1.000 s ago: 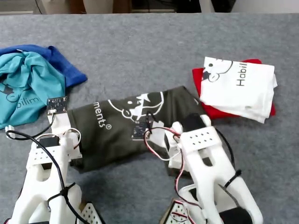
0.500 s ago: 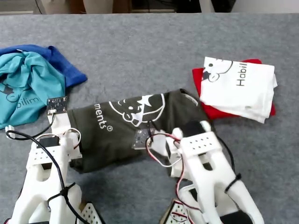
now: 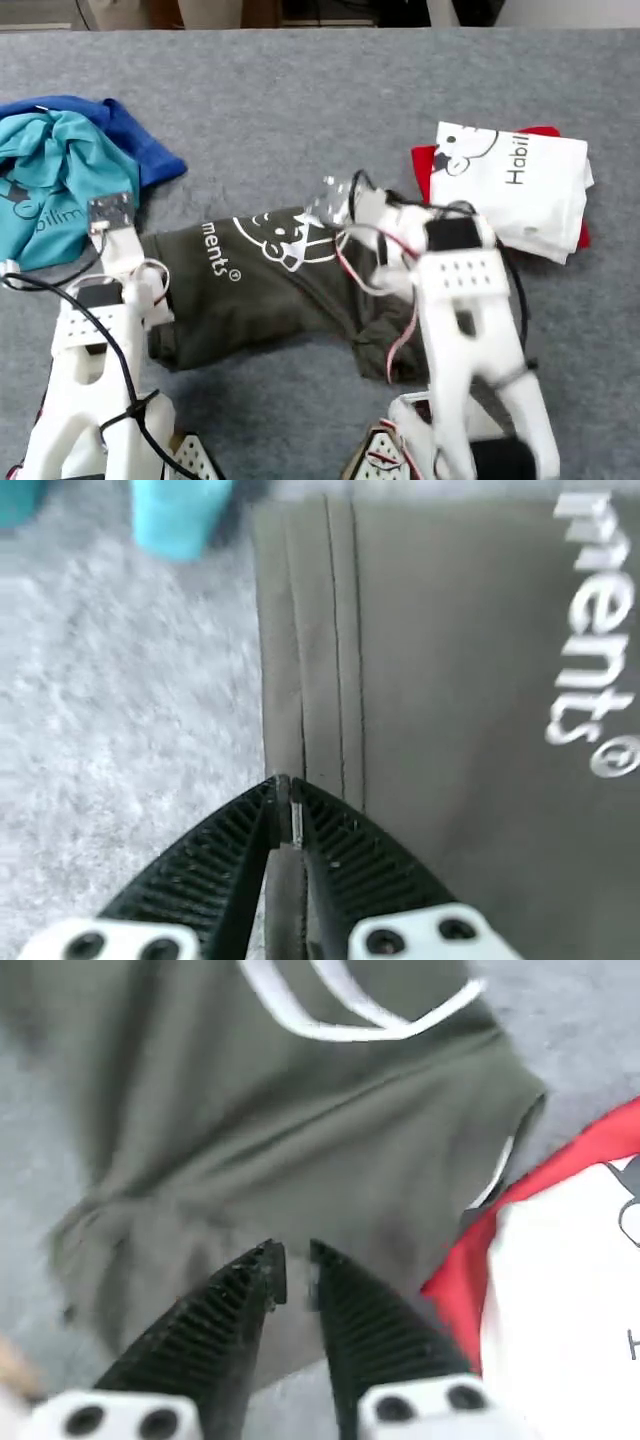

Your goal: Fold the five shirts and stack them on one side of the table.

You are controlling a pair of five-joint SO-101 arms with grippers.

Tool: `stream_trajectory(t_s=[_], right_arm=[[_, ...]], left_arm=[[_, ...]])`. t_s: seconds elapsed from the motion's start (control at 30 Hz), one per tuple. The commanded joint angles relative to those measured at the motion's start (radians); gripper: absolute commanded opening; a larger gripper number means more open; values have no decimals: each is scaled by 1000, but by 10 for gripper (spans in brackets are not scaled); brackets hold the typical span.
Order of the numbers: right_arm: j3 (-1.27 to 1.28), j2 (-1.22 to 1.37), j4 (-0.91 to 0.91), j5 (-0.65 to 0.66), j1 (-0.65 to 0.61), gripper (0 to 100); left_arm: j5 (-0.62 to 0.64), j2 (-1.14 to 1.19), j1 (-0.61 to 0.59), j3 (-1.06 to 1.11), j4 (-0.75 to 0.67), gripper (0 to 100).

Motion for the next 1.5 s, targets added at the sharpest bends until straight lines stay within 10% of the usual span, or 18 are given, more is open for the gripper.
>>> stream_trajectory(t_s=[0.0, 0.27, 0.7, 1.17, 1.47], right_arm=[[-65, 211, -216, -58, 61, 6], [-325, 705, -362, -75, 277, 6], [-746, 745, 250, 89, 265, 5], [-36, 136, 275, 496, 363, 11], [300, -111, 247, 787, 443, 210]], left_arm=[[26, -10, 74, -31, 9, 20], [-43, -1, 207, 86, -15, 20], [-78, -1, 207, 89, -15, 20], [-74, -1, 207, 91, -14, 20], [-78, -1, 207, 86, -2, 20]])
